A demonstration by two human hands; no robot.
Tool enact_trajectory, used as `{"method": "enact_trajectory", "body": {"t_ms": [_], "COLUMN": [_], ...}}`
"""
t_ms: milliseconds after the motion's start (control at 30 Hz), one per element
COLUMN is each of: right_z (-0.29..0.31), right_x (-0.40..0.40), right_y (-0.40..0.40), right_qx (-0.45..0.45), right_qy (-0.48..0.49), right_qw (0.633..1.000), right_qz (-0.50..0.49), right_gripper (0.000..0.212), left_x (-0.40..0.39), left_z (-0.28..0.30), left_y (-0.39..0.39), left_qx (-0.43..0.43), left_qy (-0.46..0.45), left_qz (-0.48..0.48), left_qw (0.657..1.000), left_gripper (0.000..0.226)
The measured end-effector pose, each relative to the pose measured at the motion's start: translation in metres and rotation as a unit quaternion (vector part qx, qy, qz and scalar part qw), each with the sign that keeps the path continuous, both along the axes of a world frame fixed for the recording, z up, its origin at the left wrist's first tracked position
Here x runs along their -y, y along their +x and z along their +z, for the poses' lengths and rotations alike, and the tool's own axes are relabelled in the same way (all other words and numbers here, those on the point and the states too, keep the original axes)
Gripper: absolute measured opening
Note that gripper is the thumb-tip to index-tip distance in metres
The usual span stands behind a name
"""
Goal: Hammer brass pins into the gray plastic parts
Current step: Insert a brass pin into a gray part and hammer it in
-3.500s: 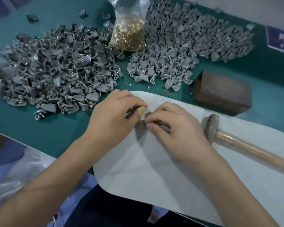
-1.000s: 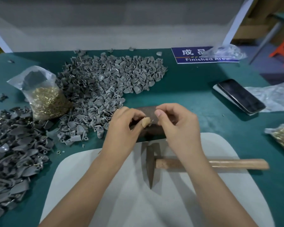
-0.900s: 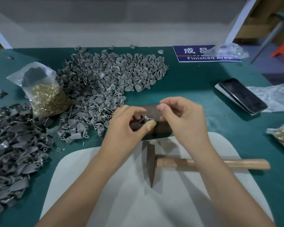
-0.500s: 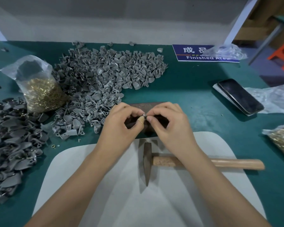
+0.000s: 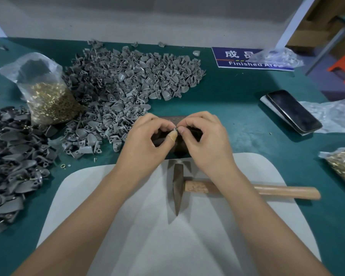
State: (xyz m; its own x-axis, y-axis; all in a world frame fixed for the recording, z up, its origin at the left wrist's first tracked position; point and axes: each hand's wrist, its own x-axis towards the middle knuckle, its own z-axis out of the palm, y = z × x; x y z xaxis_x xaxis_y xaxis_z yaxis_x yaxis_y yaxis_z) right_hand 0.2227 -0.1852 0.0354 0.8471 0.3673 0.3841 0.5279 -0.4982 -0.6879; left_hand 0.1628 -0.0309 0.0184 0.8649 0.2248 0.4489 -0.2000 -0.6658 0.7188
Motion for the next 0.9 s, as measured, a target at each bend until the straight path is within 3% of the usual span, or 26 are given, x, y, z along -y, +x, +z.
{"method": "enact_trajectory", "body": {"t_ms": [233, 400, 600, 767, 900], "right_z": [0.018, 0.030, 0.037, 0.033, 0.026], "right_x": [0.003, -0.002, -0.006, -0.007, -0.002], "right_y": [0.004, 0.001, -0.007, -0.008, 0.002], "right_qx": [-0.027, 0.035, 0.109, 0.098, -0.029], "right_qy": [-0.096, -0.201, -0.252, -0.250, -0.140], "right_qw": [0.995, 0.979, 0.962, 0.963, 0.990], "right_qz": [0.013, 0.000, -0.008, -0.018, 0.002], "right_gripper": [0.015, 0.017, 0.022, 0.022, 0.017], "left_x": [0.000, 0.000, 0.000, 0.000, -0.001], "left_z": [0.001, 0.001, -0.002, 0.000, 0.000], "left_y": [0.000, -0.001, 0.000, 0.000, 0.000], "left_qx": [-0.008, -0.002, 0.005, 0.008, -0.005], "left_qy": [-0.027, -0.055, -0.063, -0.081, -0.091], "left_qz": [-0.003, 0.006, 0.012, 0.002, -0.001], "left_qw": [1.000, 0.998, 0.998, 0.997, 0.996], "left_gripper": [0.008, 0.010, 0.015, 0.028, 0.015]}}
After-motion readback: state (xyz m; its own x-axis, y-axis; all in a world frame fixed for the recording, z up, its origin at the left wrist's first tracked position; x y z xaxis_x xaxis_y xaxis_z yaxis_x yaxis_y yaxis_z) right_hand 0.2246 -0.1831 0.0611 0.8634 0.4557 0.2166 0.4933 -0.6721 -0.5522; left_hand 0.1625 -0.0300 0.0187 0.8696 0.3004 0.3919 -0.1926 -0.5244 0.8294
